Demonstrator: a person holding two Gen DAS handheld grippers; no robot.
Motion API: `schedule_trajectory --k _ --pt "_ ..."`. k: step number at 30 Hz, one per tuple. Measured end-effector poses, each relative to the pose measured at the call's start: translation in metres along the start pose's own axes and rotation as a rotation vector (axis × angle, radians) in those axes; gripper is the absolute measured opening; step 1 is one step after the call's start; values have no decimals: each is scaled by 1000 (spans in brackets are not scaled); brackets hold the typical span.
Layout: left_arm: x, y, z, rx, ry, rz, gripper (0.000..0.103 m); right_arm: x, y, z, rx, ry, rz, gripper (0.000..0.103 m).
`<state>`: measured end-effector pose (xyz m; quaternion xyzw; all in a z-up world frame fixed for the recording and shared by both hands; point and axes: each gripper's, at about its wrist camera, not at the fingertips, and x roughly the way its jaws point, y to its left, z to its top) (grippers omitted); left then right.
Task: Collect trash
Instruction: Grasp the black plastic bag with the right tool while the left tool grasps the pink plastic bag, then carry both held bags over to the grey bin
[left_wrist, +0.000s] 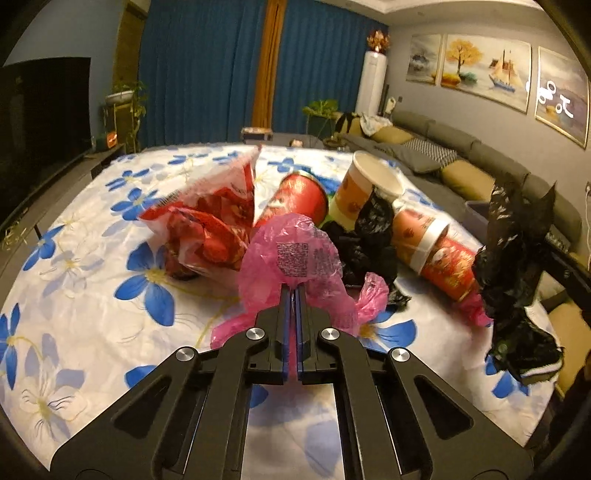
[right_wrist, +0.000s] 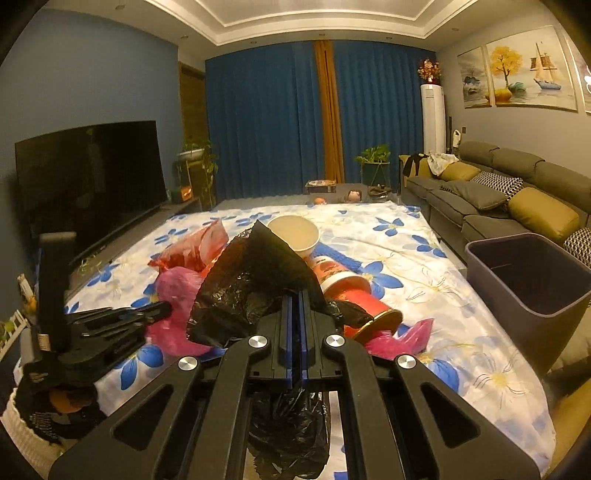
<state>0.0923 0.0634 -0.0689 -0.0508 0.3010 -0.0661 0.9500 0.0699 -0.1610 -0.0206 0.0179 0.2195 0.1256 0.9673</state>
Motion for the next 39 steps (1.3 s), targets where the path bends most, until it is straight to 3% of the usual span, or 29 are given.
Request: schedule_trajectory --k 7,12,25,32,39 --pt "-54 -3 24 -11 -133 -17 1 -16 -14 7 23 -46 -33 4" --pt "-60 -30 42 31 -170 -57 1 -28 -36 16 46 -92 -86 4" --pt "5 -192 110 146 -200 -341 1 -43 -162 54 161 -229 -351 4" --pt "54 -271 130 201 -201 -436 1 -42 -219 61 214 -267 -445 4" --pt "101 -314 136 214 -146 -494 2 -37 -255 63 246 -289 -512 4"
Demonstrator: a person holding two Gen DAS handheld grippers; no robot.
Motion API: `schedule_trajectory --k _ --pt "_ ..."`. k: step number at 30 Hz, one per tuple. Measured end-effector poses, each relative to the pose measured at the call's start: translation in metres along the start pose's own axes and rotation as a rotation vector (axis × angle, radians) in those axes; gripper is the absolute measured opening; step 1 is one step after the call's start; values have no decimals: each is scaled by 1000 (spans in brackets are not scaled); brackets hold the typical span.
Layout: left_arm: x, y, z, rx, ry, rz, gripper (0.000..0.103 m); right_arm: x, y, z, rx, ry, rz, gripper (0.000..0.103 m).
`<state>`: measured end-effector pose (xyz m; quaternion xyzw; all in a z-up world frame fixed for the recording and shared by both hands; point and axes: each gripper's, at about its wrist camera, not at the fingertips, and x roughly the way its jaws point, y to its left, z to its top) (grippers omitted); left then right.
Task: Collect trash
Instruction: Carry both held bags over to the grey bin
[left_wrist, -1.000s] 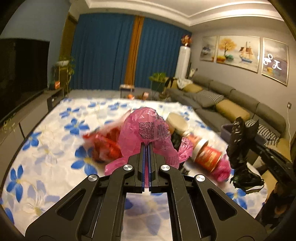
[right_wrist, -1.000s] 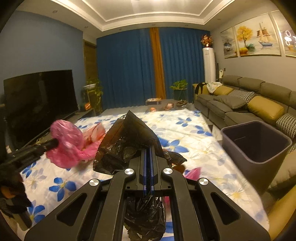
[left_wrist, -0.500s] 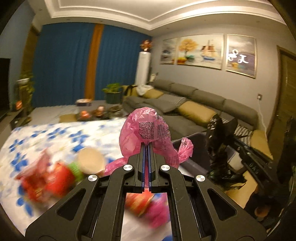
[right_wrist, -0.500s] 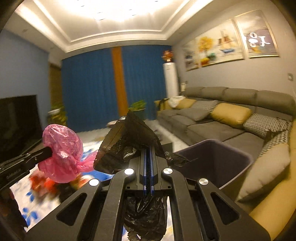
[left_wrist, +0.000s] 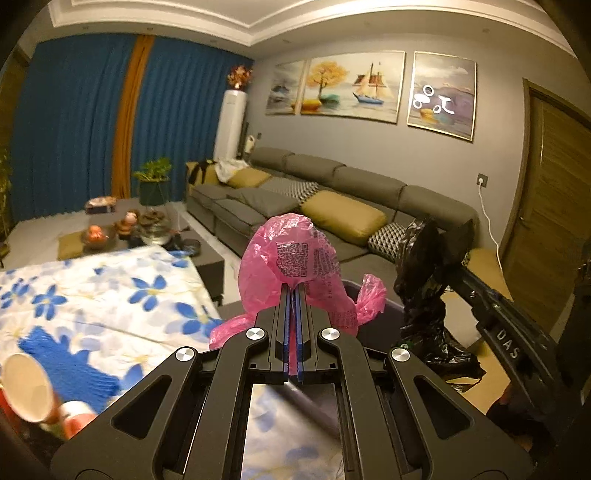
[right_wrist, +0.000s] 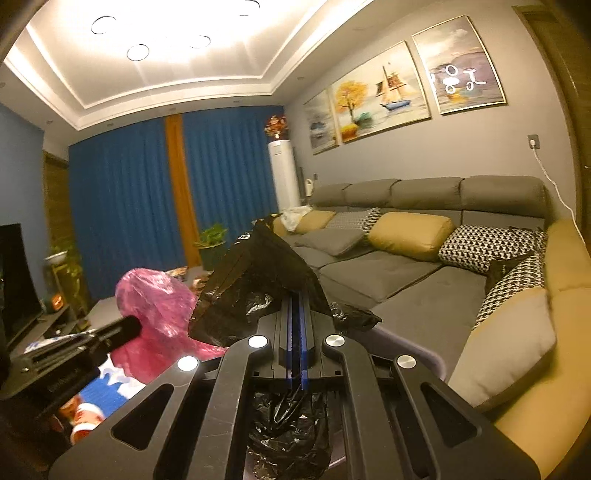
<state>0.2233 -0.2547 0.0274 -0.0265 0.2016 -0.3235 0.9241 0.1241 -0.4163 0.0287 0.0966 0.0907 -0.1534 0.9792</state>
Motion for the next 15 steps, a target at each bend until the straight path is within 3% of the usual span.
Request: schedule_trajectory --k 15 --pt "64 -14 1 3 65 -86 2 39 -8 -4 0 36 -7 4"
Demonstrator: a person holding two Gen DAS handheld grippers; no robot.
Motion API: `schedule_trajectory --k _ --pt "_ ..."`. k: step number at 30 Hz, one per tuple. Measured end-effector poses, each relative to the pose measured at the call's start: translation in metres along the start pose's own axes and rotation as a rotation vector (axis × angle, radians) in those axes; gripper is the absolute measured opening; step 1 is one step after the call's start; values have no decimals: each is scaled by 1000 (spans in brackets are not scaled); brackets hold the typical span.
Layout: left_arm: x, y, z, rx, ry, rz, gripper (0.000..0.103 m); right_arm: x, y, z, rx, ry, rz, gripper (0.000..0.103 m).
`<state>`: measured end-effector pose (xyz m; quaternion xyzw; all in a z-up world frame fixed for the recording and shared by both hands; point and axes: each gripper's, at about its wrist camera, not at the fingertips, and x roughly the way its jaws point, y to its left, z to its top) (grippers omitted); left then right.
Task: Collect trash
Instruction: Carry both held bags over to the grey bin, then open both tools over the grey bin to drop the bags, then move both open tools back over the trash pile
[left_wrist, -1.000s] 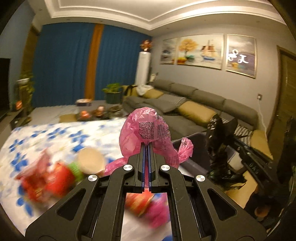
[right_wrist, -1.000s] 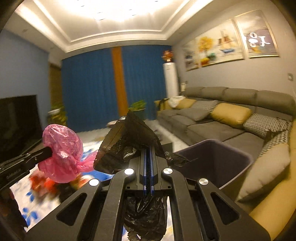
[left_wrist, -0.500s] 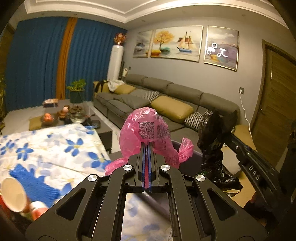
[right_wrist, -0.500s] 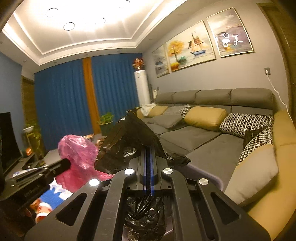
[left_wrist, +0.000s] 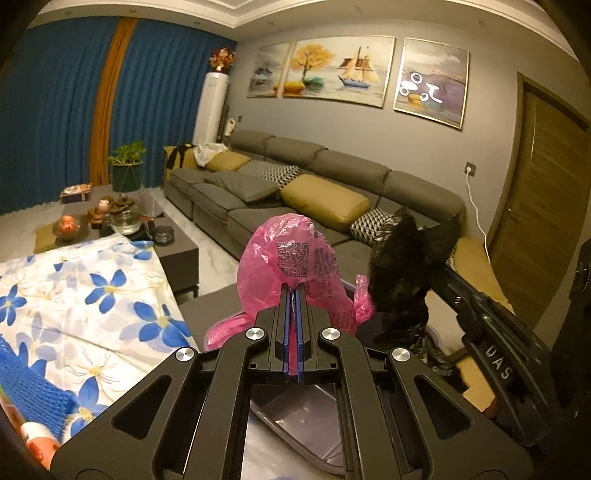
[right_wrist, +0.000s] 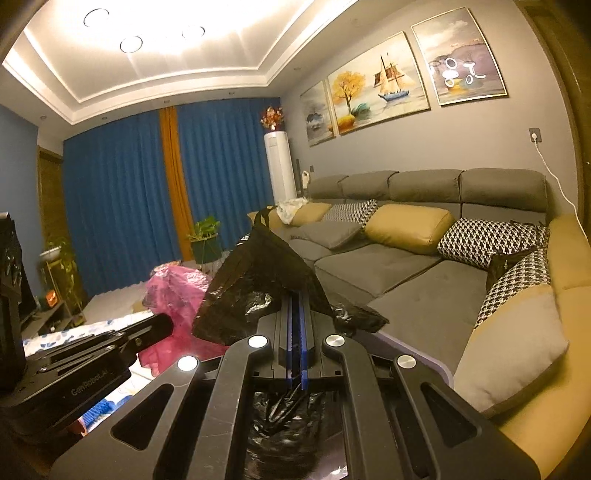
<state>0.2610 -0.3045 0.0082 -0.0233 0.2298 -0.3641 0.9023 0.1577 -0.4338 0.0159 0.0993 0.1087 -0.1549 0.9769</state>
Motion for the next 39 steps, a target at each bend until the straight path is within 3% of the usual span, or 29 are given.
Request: schedule_trajectory --k 4,5,6,7,8,9,10,12,17,21,28,37,39 --pt "11 3 1 -14 37 -46 8 9 -5 -1 1 18 -7 4" --pt "13 4 0 -16 45 -57 14 11 -6 -1 9 27 -10 5" --pt "15 6 0 -15 51 -64 27 13 -8 -2 16 33 -10 6" --pt "16 7 -1 -15 54 -64 37 12 -7 -2 20 36 -12 14" --pt "16 8 -2 -20 50 -63 58 13 -9 -2 24 37 -15 21" --pt "14 11 -3 -29 39 -54 70 13 -10 -2 29 38 -16 38" --pt "12 12 -3 -36 28 -43 72 12 -12 -2 37 34 -12 47" --pt "7 18 -4 -41 20 -2 78 10 -13 -3 38 33 -17 47" --pt "-26 29 -3 -60 -31 109 88 -5 -10 1 40 21 -20 52" --pt "-67 33 -6 -66 -72 207 93 -27 4 0 12 -5 -16 67" --pt "-161 60 -36 -100 -141 353 96 -75 46 -24 -59 7 93 80" --pt "-255 88 -103 -103 -169 580 96 -104 121 -93 -145 216 286 80" --pt "-267 93 -110 -111 -169 600 96 -106 140 -111 -176 260 309 80"
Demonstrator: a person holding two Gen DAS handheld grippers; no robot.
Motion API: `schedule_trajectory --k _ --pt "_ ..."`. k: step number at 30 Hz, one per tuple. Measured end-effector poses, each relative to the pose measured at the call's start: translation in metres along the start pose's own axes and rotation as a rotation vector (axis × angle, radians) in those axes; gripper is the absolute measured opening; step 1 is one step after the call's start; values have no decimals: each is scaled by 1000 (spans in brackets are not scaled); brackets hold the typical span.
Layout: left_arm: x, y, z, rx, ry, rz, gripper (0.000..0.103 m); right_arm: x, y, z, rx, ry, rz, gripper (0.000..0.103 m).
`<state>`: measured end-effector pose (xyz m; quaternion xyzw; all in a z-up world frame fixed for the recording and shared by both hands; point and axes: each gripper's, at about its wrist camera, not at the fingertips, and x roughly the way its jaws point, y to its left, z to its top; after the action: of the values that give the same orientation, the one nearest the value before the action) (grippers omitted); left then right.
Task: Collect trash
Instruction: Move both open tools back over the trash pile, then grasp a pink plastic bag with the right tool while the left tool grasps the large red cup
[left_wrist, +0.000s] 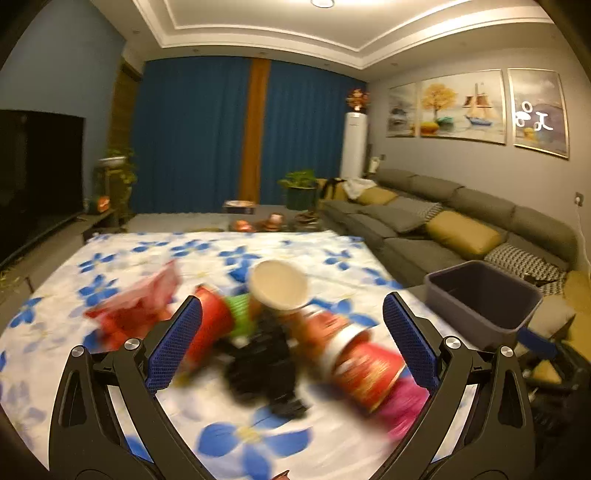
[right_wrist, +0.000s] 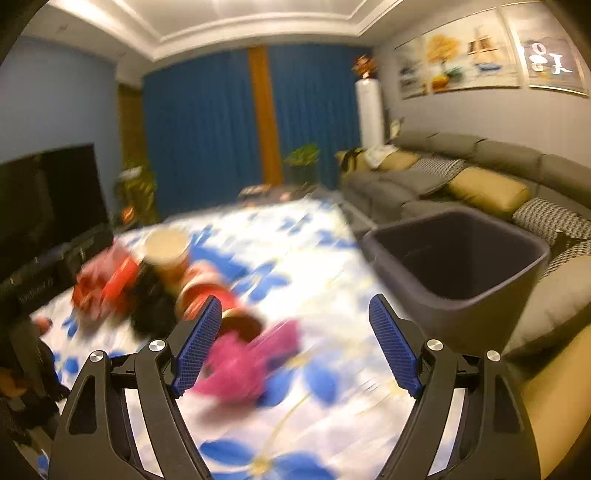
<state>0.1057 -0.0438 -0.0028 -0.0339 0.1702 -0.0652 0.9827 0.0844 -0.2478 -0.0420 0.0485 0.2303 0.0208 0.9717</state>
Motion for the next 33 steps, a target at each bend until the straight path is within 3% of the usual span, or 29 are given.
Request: schedule_trajectory --k 8,18,23,25,26,33 --pt "-26 40 -11 -55 -13 33 96 31 42 -19 -61 123 6 77" --pt "-31 44 -21 -56 -25 10 96 53 42 -29 -55 236 -28 66" --pt "-29 41 -24 -51 -15 -4 96 61 38 -32 -38 279 -24 51" --pt "-27 39 -25 -44 -10 -11 96 63 37 -33 -33 292 -11 34" --pt "-26 37 -26 -40 -7 -15 96 64 37 -33 -30 295 -5 30" --pt "-16 15 -36 29 34 -77 96 49 21 -31 22 256 -1 22"
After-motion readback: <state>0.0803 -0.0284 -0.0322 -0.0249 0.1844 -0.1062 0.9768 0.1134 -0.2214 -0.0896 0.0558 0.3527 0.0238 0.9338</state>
